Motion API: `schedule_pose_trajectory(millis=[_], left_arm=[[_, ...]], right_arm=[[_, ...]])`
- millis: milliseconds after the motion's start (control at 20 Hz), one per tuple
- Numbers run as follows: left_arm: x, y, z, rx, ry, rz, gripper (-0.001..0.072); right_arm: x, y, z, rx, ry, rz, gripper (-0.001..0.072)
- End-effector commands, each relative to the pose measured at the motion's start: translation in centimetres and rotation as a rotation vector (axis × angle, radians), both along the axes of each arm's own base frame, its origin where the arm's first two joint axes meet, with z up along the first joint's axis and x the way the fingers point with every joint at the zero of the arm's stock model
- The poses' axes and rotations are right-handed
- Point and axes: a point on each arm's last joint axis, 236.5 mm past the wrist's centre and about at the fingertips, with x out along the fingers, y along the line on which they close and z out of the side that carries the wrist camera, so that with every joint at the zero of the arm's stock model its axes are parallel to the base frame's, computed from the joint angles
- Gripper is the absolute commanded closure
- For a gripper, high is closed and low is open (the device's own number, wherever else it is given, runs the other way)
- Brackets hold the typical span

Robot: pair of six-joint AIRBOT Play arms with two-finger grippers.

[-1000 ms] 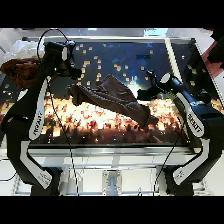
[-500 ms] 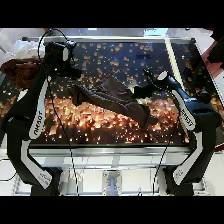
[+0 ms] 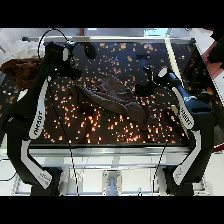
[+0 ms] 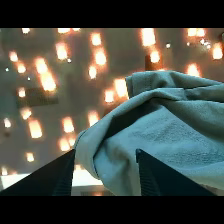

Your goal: Fold the shirts.

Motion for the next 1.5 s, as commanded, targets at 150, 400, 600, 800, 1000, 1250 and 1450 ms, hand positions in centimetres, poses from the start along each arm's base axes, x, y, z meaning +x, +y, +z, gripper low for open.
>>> schedule_pose_trajectory(millis=[150,400,600,800,1000,1250,1450], left_arm=[[0.0,0.1,0.0,0.002,0.001,0.0,0.0254],[-0.1,0.1,-0.1,0.003,0.006,0.001,0.0254],[0.2,1.0,0.1,0.041,-0.007,0.008,0.0255],[0.8,5.1,0.4,0.023,-0.042,0.193,0.0255],[-1.6,6.3,-2.4,-0.216,0.126,0.326,0.0255],[-3.9,1.1,-7.4,-0.572,0.332,0.361,0.0254],[-2.3,-2.4,-9.3,-0.739,0.324,0.38,0.0253]], right_arm=[[-1.7,2.0,-2.0,0.084,0.122,-0.001,0.0384],[-2.2,2.9,-1.2,0.133,0.117,0.043,0.0611],[-1.7,2.5,-0.8,0.141,0.104,0.03,0.0687],[0.8,0.9,3.6,0.14,-0.004,0.022,0.0687],[2.4,-0.2,8.2,0.127,-0.105,0.029,0.0688],[1.2,-0.1,9.0,0.122,-0.069,0.058,0.0688],[0.6,0.4,9.0,0.126,-0.047,0.07,0.0688]])
